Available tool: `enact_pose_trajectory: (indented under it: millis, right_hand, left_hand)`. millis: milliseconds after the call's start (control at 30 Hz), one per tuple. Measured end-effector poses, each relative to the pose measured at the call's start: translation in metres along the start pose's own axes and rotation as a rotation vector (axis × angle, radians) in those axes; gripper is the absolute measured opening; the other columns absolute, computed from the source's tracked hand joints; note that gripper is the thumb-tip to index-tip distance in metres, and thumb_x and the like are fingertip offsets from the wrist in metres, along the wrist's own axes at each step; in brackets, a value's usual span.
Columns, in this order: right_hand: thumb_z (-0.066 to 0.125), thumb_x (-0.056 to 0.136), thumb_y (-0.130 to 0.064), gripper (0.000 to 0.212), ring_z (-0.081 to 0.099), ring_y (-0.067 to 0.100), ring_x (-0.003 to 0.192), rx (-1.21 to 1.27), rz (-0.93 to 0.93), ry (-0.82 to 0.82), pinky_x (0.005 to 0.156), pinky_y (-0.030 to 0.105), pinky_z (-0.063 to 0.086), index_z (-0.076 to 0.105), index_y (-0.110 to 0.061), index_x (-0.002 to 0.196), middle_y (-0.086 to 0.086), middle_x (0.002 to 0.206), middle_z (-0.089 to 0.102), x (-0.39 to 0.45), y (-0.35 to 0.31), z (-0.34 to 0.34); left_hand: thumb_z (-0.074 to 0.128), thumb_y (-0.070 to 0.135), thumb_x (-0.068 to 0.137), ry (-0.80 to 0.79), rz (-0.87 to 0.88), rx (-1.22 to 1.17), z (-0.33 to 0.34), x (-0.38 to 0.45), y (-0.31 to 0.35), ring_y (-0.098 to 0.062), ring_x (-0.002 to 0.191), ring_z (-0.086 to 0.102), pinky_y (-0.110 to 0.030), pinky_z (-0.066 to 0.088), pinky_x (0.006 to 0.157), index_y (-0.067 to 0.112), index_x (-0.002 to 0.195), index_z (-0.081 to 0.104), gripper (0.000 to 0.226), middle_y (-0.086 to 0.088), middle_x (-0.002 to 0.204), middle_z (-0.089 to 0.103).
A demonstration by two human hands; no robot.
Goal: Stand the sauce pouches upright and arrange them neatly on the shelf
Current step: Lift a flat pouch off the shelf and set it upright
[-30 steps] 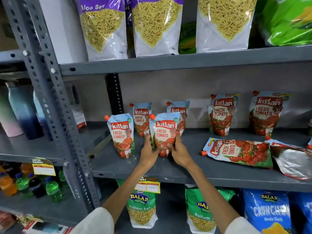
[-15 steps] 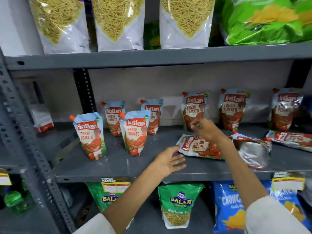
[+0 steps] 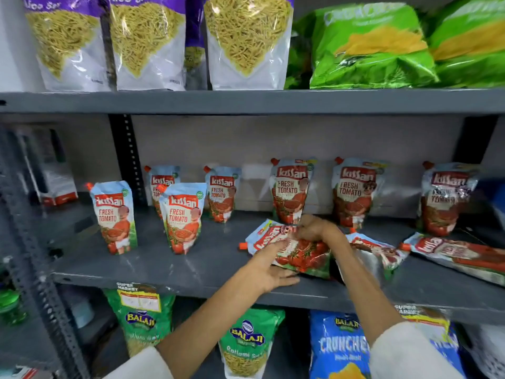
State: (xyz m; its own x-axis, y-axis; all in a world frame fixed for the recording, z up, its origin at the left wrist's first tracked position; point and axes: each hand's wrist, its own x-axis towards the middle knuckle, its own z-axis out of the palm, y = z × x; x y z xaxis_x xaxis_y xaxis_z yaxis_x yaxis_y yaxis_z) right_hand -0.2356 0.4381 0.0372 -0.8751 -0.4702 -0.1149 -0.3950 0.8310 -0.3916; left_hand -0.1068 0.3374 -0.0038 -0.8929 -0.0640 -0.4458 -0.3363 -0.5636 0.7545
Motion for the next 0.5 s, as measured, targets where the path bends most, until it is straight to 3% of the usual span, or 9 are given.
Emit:
enact_pose_trajectory:
  millis: [67, 133, 167, 233, 300, 367, 500]
  right_hand:
    - [0.063, 0.09, -0.016, 0.016, 0.059, 0.017, 0.075, 0.197, -0.068, 0.075, 0.066, 0.025, 0.044, 0.059, -0.01, 0.075, 0.008, 0.082, 0.063, -0.007, 0.001, 0.001]
    - [0.063, 0.09, -0.009, 0.02, 0.058, 0.015, 0.078, 0.344, -0.167, 0.205, 0.06, 0.019, 0.042, 0.058, -0.015, 0.072, 0.002, 0.081, 0.061, -0.018, -0.005, 0.0]
    - [0.063, 0.09, -0.008, 0.018, 0.058, 0.015, 0.082, 0.393, -0.217, 0.302, 0.059, 0.017, 0.041, 0.059, -0.016, 0.075, 0.001, 0.084, 0.062, -0.023, -0.009, 0.0]
    - [0.061, 0.092, -0.01, 0.004, 0.059, 0.014, 0.088, 0.536, -0.256, 0.483, 0.066, 0.019, 0.042, 0.065, -0.013, 0.093, -0.001, 0.093, 0.063, -0.028, -0.02, 0.002]
    - [0.06, 0.094, -0.01, 0.019, 0.061, 0.011, 0.092, 0.73, -0.263, 0.604, 0.071, 0.018, 0.047, 0.061, -0.012, 0.113, -0.003, 0.102, 0.064, -0.028, -0.032, 0.006]
    - [0.06, 0.093, -0.007, 0.027, 0.061, 0.011, 0.097, 0.824, -0.28, 0.721, 0.077, 0.019, 0.05, 0.054, -0.012, 0.119, -0.001, 0.109, 0.065, -0.027, -0.044, 0.015]
    - [0.055, 0.095, -0.004, 0.032, 0.063, 0.019, 0.106, 0.815, -0.333, 0.668, 0.085, 0.031, 0.053, 0.04, -0.012, 0.122, 0.002, 0.115, 0.062, -0.02, -0.047, 0.058]
  left_hand:
    - [0.072, 0.011, 0.086, 0.119, 0.159, 0.056, 0.006, 0.003, -0.007, -0.038, 0.11, 0.066, -0.045, 0.059, 0.081, 0.01, 0.122, 0.057, 0.039, -0.017, 0.114, 0.068]
    - [0.07, 0.002, 0.083, 0.2, 0.384, 0.125, 0.004, 0.005, -0.004, -0.028, 0.091, 0.072, -0.034, 0.061, 0.059, 0.015, 0.119, 0.062, 0.039, -0.009, 0.105, 0.074]
    - [0.071, 0.001, 0.081, 0.222, 0.492, 0.155, 0.002, 0.005, 0.001, -0.025, 0.09, 0.073, -0.032, 0.061, 0.057, 0.017, 0.114, 0.063, 0.038, -0.005, 0.101, 0.075]
    - [0.075, -0.001, 0.077, 0.255, 0.667, 0.233, -0.006, 0.001, 0.019, -0.024, 0.096, 0.073, -0.036, 0.063, 0.063, 0.022, 0.108, 0.06, 0.041, -0.002, 0.101, 0.074]
    - [0.079, 0.004, 0.077, 0.278, 0.804, 0.382, -0.015, 0.001, 0.042, -0.019, 0.099, 0.071, -0.038, 0.063, 0.075, 0.025, 0.112, 0.052, 0.049, -0.002, 0.106, 0.072]
    - [0.078, 0.011, 0.081, 0.298, 0.93, 0.575, -0.025, 0.003, 0.061, -0.013, 0.097, 0.069, -0.032, 0.06, 0.079, 0.027, 0.121, 0.048, 0.052, 0.0, 0.109, 0.069]
    - [0.065, 0.004, 0.092, 0.22, 1.01, 0.834, -0.058, 0.019, 0.06, -0.016, 0.118, 0.061, -0.036, 0.056, 0.094, 0.016, 0.139, 0.042, 0.053, -0.005, 0.132, 0.061]
